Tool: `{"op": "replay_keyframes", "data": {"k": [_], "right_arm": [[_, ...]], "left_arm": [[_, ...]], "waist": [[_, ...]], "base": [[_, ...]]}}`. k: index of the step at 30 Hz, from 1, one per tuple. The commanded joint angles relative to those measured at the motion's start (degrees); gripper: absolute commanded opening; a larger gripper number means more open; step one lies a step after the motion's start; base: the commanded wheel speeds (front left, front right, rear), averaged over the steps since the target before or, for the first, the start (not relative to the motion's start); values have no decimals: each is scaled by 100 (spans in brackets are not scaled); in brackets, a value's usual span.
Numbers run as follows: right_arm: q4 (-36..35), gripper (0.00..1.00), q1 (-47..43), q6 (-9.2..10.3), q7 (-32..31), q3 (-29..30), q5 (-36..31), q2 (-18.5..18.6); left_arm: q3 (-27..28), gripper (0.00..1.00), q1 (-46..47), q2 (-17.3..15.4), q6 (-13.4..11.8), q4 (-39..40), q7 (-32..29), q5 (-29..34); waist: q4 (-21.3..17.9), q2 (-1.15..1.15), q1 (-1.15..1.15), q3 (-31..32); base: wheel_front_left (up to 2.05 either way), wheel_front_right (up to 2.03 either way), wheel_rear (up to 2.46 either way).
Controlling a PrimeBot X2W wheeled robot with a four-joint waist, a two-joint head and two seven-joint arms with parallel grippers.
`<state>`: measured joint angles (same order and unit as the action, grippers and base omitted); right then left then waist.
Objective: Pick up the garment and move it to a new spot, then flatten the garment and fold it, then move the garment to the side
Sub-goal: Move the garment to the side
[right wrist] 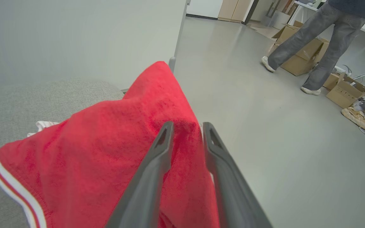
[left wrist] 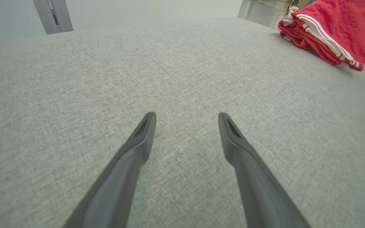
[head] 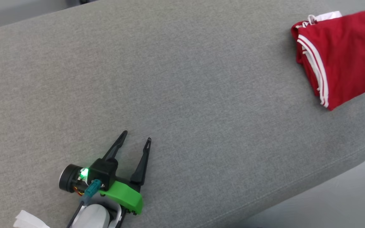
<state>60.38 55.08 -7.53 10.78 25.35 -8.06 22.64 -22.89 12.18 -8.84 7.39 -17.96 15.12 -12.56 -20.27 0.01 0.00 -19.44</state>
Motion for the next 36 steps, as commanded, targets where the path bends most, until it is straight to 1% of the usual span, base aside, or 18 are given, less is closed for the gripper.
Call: {"op": "replay_keyframes", "data": {"k": [1,4,5,7,10,13,17,22,25,26,29,31,36], "right_arm": [[-16,100,-188,11,65,236,-208,-92],[-235,100,-365,10,170,813,-598,-390],[-285,100,-416,11,211,909,-724,-525],[-395,100,-450,10,279,1026,-808,-736],[-591,100,-483,10,398,885,-900,-1085],[-893,100,-480,10,441,522,-751,-1386],[-1721,100,-798,10,439,-382,-174,-1718],[-2482,100,-1346,10,442,-1299,569,-1904],[-2756,100,-1750,10,443,-1692,929,-1939],[-2849,100,-2012,10,443,-1910,1153,-1959],[-2959,100,-2413,10,443,-2199,1520,-1962],[-3016,100,-2696,10,444,-2301,1652,-1948],[-3202,100,-3313,10,444,-2262,1842,-1962]], "left_arm": [[36,100,77,-25,16,-14,-1,-8],[181,100,46,29,16,-27,-1,-2],[229,100,21,49,16,-43,-1,-1],[331,100,-12,82,16,-55,-1,25],[462,100,-55,127,16,-83,-1,65],[647,100,-121,182,16,-105,-1,78],[1010,100,-159,298,16,-113,-1,98],[1509,100,-275,412,-24,-110,-1,152],[1742,100,-330,475,-26,-147,-1,199],[1859,100,-378,508,-21,-166,-1,217],[2032,100,-421,527,-16,-212,0,256],[2125,100,-486,542,-18,-247,-1,275],[2274,100,-659,569,-36,-287,-1,375]], "waist": [[84,-1,0,-48],[87,-1,0,44],[89,-1,0,85],[89,-1,0,137],[102,-1,0,261],[140,-1,0,390],[266,-1,0,568],[494,-1,0,793],[693,-1,0,935],[832,-1,0,1013],[1045,-1,0,1114],[1194,-1,0,1189],[1513,-1,0,1384]], "base": [[0,0,0],[0,0,0],[0,0,0],[0,0,0],[0,0,0],[0,0,0],[0,0,0],[0,0,0],[0,0,0],[0,0,0],[0,0,0],[0,0,0],[0,0,0]]}}
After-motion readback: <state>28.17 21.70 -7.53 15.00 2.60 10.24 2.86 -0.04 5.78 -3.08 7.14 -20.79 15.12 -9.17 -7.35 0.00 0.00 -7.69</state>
